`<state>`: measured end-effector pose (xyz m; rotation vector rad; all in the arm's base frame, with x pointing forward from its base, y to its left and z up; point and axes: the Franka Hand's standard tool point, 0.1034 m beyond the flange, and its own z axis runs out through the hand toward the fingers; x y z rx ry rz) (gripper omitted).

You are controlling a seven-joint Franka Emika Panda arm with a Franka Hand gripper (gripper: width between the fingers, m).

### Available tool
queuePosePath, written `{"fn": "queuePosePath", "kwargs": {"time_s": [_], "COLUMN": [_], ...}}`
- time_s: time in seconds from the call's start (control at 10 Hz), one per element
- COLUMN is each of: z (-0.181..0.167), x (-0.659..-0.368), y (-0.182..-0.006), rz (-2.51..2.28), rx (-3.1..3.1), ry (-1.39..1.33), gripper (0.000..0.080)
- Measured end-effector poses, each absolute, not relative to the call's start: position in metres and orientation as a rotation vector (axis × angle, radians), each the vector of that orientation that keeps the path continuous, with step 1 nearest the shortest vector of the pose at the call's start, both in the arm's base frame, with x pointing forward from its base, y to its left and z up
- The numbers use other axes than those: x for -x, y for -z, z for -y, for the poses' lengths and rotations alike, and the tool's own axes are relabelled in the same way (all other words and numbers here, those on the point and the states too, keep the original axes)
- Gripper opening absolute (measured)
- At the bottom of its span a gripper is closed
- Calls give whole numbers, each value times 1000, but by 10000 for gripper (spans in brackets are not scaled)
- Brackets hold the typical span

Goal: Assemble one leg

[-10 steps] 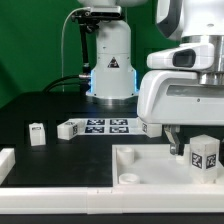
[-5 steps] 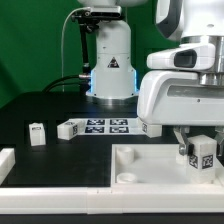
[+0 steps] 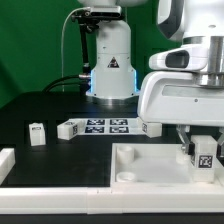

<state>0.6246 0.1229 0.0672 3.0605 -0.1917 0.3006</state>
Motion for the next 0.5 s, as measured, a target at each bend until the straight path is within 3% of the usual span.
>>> {"fn": "queuePosePath", "kwargs": {"time_s": [0.5], "z": [-100], "x": [-623], "y": [-67], "rz": [955], "rx": [-2877], "ry": [-315], "gripper": [305]}}
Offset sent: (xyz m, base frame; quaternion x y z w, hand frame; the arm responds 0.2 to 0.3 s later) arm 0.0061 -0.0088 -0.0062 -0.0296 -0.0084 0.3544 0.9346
